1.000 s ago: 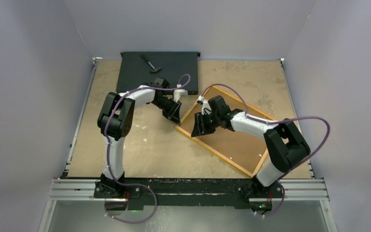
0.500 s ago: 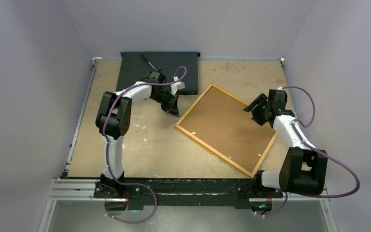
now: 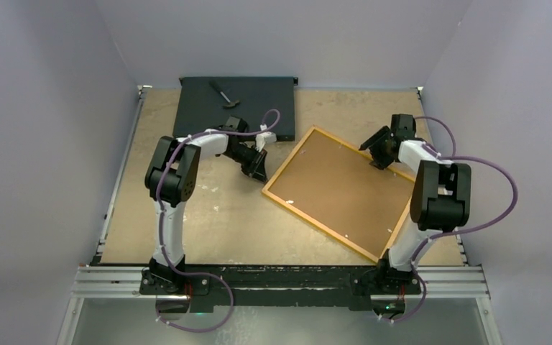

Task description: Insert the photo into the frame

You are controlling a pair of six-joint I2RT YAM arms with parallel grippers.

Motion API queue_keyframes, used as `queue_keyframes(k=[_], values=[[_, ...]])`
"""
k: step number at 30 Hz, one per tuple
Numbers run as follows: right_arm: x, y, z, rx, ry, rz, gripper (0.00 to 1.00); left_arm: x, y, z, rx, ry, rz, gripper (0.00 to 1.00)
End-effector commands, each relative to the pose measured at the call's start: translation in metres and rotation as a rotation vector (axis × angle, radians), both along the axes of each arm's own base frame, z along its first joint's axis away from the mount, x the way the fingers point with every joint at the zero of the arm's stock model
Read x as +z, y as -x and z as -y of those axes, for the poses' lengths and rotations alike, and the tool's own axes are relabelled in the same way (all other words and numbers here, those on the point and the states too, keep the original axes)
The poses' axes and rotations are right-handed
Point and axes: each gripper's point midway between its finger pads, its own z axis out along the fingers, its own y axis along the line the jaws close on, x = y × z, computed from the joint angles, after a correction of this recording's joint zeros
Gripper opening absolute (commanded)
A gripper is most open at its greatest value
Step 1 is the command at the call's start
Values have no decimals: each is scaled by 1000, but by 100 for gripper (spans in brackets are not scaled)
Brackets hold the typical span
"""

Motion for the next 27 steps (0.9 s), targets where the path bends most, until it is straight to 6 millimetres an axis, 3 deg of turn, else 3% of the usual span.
queue_keyframes(k=[1, 6, 10, 14, 16, 19, 23, 27], values=[[6, -27, 3, -4, -2, 31, 63, -16, 34, 9, -100, -31, 1, 6], [0, -51, 12, -13, 41, 38, 63, -17, 51, 10, -154, -30, -12, 6], [-6, -66, 6, 14, 41, 32, 64, -20, 72, 8, -220, -29, -40, 6], [-14, -72, -18, 86, 38, 12, 64, -21, 99, 7, -310, -20, -69, 6], [-13, -65, -35, 125, 34, 22, 63, -18, 111, 8, -356, -9, -86, 6], [7, -50, -60, 167, 28, 93, 63, -7, 117, 5, -382, -8, -91, 6], [26, -31, -86, 237, 10, 178, 61, 28, 92, -4, -341, 6, -36, 8], [24, -11, -120, 336, 9, 182, 60, 75, 30, -5, -185, 64, 71, 25]])
